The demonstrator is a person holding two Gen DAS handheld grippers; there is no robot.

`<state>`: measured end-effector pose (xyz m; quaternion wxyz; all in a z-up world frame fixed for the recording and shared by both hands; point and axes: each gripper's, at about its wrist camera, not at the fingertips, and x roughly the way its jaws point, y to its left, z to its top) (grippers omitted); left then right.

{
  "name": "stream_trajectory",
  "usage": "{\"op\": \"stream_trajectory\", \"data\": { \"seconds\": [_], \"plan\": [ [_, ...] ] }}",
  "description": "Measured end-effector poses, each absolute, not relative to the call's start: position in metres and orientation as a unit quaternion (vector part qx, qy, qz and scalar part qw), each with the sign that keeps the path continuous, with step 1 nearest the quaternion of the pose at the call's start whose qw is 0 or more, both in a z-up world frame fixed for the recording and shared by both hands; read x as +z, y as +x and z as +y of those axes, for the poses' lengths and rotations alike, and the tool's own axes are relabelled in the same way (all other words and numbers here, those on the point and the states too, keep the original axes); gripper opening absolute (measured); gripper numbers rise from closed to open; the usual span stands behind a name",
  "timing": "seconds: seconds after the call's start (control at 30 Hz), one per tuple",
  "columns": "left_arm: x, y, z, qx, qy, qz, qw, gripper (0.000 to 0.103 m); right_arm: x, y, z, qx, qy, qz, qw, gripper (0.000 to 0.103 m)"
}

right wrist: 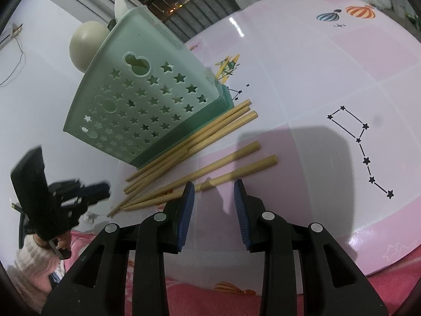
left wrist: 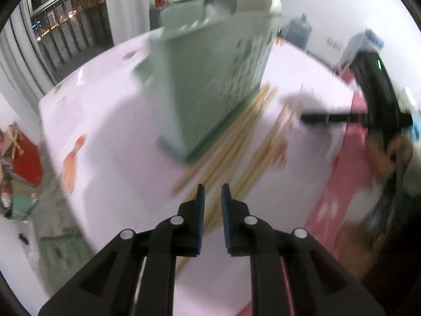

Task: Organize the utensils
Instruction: 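Grasp one wooden chopstick with the left gripper and lift it upright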

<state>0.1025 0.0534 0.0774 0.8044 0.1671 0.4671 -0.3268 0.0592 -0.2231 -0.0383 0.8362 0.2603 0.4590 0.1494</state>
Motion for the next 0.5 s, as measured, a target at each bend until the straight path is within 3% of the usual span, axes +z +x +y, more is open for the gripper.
{"op": "stream_trajectory", "data": {
  "seconds": [0.27,0.5],
  "plan": [
    [0.054,0.111,-0.023,-0.378,0.207,0.437,0.790,0.012,-0.040,0.060,-0.224,0.152,0.266,0.459,0.834,0.031],
    [0.042,0.122,-0.043,-0.394,0.238,0.448,0.767,0.012,-0.042,0.061,-0.228,0.155,0.274,0.458,0.831,0.031]
  ]
}}
